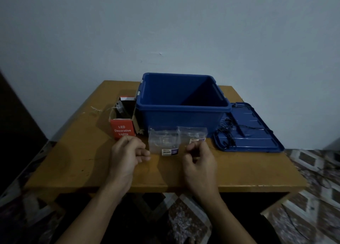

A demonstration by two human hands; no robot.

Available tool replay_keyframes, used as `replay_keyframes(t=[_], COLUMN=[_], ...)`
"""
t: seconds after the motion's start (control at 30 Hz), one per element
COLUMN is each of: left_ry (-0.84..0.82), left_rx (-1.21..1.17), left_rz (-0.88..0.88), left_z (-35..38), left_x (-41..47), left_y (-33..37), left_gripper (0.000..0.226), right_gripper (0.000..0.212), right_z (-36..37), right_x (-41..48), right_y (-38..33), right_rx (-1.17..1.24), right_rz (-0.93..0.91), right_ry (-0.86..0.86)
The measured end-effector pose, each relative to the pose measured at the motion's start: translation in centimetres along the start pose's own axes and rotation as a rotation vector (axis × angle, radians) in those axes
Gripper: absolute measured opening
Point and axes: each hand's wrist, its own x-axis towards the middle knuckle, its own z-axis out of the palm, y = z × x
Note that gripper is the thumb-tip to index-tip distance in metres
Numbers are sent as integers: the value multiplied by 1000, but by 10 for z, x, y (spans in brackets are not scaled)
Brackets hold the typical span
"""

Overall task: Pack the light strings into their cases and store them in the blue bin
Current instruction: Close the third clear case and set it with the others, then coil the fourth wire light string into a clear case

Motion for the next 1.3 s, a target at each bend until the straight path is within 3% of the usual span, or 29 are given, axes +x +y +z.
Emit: replay_keyframes(t=[0.1, 0.2, 0.3, 0.43, 0.53, 0.7, 0.8, 0.93, 1.13, 1.3], left_ry=[-13, -5, 61, 93, 118, -2, -105, -151, -148, -81], left_rx=[52, 189, 378, 501, 667, 1115, 1287, 1390, 1396, 1411], left_rz=[25, 91, 258, 453, 526, 522, 441, 375, 382, 445], left_z=[-13, -28, -43, -61, -72, -85, -87, -87, -94, -94], left_x=[-4, -5, 2, 25, 61, 114, 127, 137, 141, 136], left_y=[10, 24, 42, 71, 84, 79, 74, 69, 65, 69], left_gripper=[15, 9, 9, 9, 17, 41, 49, 46, 14, 16], right_gripper=[23, 9, 3, 21, 18, 36, 31, 15, 25, 32], right_z=[3, 11, 21, 42, 66, 109, 128, 141, 150, 146], right_x=[-3, -2, 8, 38, 70, 127, 140, 141, 142, 140], right_y=[-2, -14, -41, -89, -126, -170, -173, -171, -159, -157], right_rx=[-24, -140, -315, -540, -727, -1110, -1228, -1232, -1239, -1225], right_rz=[-115, -349, -533, -783, -916, -834, -761, -685, -674, -706], right_ry=[31, 44, -77, -151, -217, -506, -625, -718, -730, -685])
